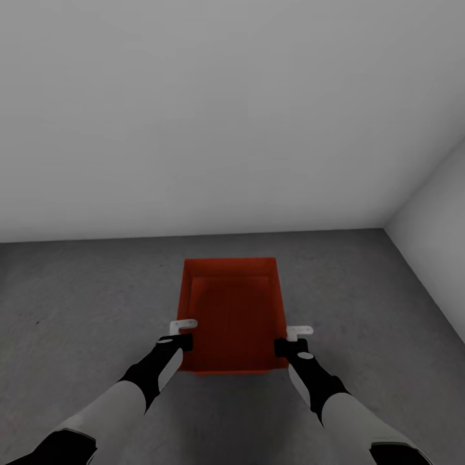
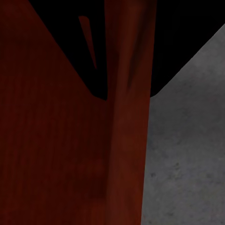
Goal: Move the two storage containers from the living room to the garage. In the garage, place one container on the floor and stack the other container on top of it (either order is fine).
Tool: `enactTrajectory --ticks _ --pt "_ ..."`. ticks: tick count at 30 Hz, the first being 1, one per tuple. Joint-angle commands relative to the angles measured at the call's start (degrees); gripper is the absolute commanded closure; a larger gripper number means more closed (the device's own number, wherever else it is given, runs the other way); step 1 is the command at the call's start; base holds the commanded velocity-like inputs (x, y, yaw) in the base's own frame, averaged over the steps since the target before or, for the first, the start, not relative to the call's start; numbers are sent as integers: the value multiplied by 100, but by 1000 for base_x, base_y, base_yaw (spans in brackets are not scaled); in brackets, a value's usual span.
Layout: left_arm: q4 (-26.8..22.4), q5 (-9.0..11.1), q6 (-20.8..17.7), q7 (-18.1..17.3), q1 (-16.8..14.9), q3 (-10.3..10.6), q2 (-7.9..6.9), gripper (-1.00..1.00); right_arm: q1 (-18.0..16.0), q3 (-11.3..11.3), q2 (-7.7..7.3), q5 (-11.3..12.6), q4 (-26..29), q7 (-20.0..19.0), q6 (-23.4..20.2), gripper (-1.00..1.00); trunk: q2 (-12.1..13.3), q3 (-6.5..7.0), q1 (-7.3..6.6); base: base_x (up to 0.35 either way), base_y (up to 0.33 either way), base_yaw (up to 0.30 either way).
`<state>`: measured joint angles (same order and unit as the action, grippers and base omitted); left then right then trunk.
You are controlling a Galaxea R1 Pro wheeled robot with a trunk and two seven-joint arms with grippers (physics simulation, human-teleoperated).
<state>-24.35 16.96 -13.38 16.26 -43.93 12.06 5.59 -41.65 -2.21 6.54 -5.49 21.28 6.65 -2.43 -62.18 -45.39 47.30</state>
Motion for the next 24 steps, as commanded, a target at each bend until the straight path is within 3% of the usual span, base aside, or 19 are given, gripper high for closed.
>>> enactTrajectory --ticks 1,14,24 --pt "-26 -70 406 79 -2 -2 -5 100 -1 -170 6 -67 -1 179 -24 100 -44 -31 23 0 0 0" --pt "-26 -70 406 79 -2 -2 -5 100 -1 -174 5 -66 -1 179 -21 100 -566 -377 308 0 0 0" --pt "-26 -70 406 79 -2 -2 -5 100 -1 -175 5 -66 -1 187 -21 100 -967 -567 528 0 0 0"
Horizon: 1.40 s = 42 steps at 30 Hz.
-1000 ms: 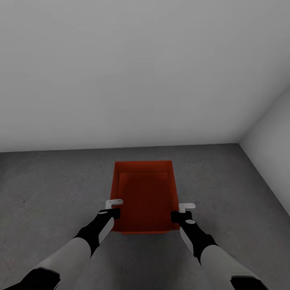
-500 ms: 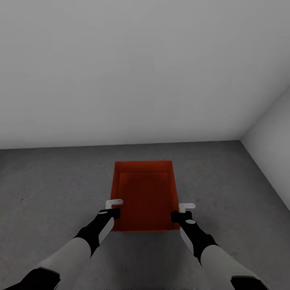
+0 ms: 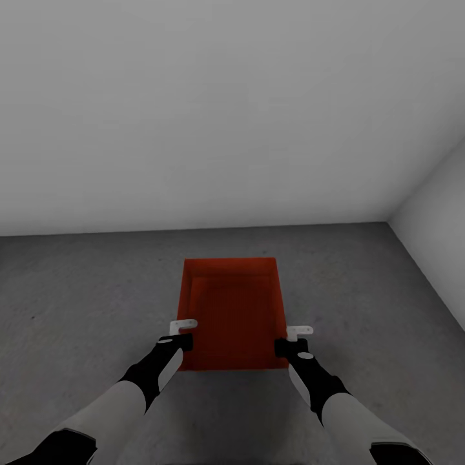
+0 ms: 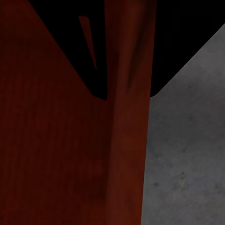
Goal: Move the two storage containers from the living room to the garage. In the garage, place one container on the floor and stack the other container on top of it (either order is fine).
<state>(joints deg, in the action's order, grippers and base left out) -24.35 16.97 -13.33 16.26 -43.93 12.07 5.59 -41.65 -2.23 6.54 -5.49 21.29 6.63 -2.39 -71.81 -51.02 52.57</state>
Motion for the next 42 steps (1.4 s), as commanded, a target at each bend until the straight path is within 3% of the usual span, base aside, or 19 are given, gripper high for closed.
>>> enactTrajectory --ticks 1,33,42 --pt "-26 -71 401 79 -1 -3 -6 100 -1 -173 6 -66 -2 189 -25 100 -44 -22 22 0 0 0" --pt "-26 -71 401 79 -1 -3 -6 100 -1 -168 6 -66 -2 189 -25 100 -1327 -597 725 0 0 0" --pt "-34 -71 401 79 -1 -3 -6 100 -1 -166 6 -66 -2 189 -25 100 -1327 -597 725 0 0 0"
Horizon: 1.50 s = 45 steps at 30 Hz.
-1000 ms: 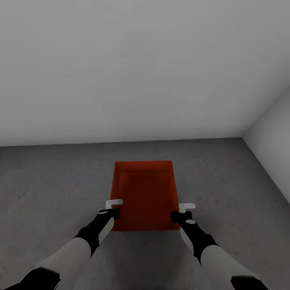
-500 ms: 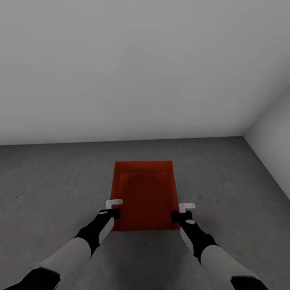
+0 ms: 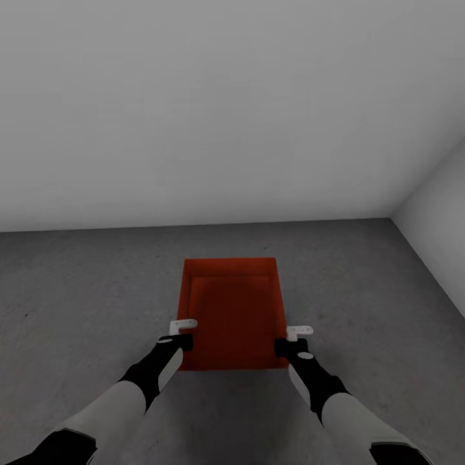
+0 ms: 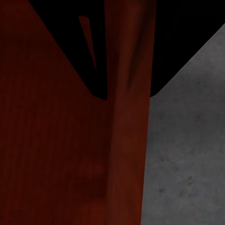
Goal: Move the two storage containers from the living room to the garage. In the garage, place one container on the floor and stack the other container on top of it (either order is fine).
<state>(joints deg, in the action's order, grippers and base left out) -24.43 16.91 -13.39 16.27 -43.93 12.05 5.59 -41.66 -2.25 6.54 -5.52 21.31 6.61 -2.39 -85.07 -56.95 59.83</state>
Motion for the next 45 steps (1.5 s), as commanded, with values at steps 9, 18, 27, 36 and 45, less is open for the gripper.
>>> enactTrajectory --ticks 9,18,27,36,45 --pt "-27 -65 407 79 -1 -1 -5 100 0 -162 5 -63 -4 192 -25 100 -2 -3 0 0 0 0" --pt "-27 -65 407 79 -1 -1 -5 100 0 -165 5 -63 -4 192 -25 100 -202 -93 110 0 0 0" --pt "-27 -65 407 79 -1 -1 -5 100 0 -163 5 -63 -4 192 -25 100 -202 -93 110 0 0 0" --pt "-27 -65 407 79 -1 -1 -5 100 0 -169 5 -63 -4 192 -30 100 -202 -93 110 0 0 0" --pt "-27 -65 407 79 -1 -1 -5 100 0 -164 5 -63 -4 192 -25 100 -242 -111 131 0 0 0"
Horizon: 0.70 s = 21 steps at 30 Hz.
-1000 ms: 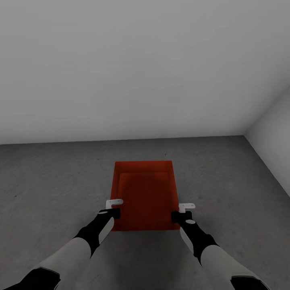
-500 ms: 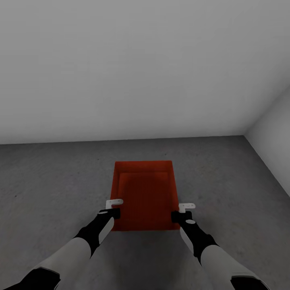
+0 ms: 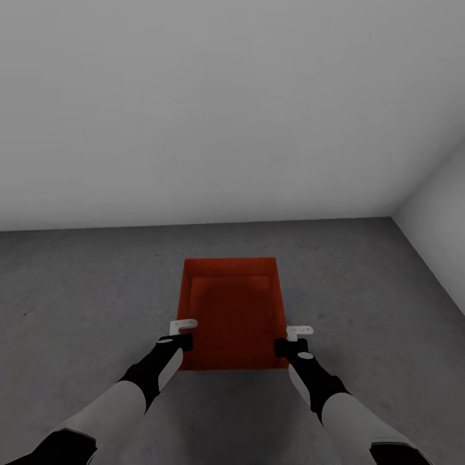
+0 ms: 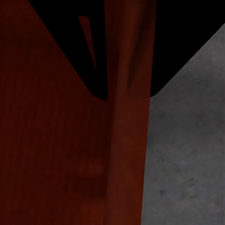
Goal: Move the two storage containers from the living room to the garage. In the garage, place one container on the floor and stack the other container on top of it (either order is fine).
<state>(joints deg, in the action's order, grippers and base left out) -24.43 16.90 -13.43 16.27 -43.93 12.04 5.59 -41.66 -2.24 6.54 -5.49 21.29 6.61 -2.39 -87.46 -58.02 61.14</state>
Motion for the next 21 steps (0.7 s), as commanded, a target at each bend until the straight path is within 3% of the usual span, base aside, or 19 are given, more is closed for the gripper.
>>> enactTrajectory --ticks 1,5,21 --pt "-26 -64 411 78 -2 0 -5 100 0 -164 5 -66 -2 191 -25 100 -43 -22 22 0 0 0" --pt "-26 -64 411 78 -2 0 -5 100 0 -163 5 -66 -2 191 -22 100 -204 -94 110 0 0 0" --pt "-26 -64 411 78 -2 0 -5 100 0 -162 5 -66 -2 191 -22 100 -204 -94 110 0 0 0"
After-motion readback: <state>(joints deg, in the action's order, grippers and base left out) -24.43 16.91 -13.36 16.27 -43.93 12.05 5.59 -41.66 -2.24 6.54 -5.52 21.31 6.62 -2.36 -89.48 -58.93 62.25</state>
